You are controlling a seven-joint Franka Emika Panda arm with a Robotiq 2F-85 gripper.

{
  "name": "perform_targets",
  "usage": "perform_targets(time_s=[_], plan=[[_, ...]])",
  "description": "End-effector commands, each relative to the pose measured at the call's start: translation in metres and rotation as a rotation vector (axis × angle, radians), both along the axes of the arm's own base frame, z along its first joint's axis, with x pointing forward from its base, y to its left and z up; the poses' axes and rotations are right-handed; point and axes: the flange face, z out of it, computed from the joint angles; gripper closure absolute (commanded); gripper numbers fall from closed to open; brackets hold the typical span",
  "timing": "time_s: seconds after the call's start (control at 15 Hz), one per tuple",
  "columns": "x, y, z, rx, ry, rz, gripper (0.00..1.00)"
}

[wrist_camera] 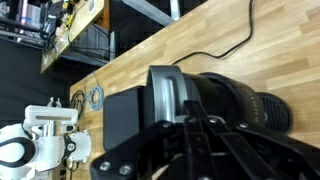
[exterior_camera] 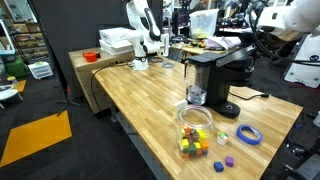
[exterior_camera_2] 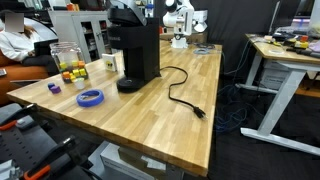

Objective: Open the coffee maker chamber, place the coffee pod inside the chamber

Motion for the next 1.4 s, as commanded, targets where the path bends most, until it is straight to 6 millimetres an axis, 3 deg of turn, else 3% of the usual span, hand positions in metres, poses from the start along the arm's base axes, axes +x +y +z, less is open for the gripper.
perform_targets(time_s=[0.0,0.4,0.6,1.33], plan=[[0.005,0.004,0.019,-0.045,-0.023,0.032,1.0],[0.004,0.011,0.016,-0.055,-0.015,0.056,1.0],[-0.007,0.019,0.018,-0.045,-0.019,0.057,1.0],[-0.092,0.078,0.027,0.021,-0.019,0.066,1.0]])
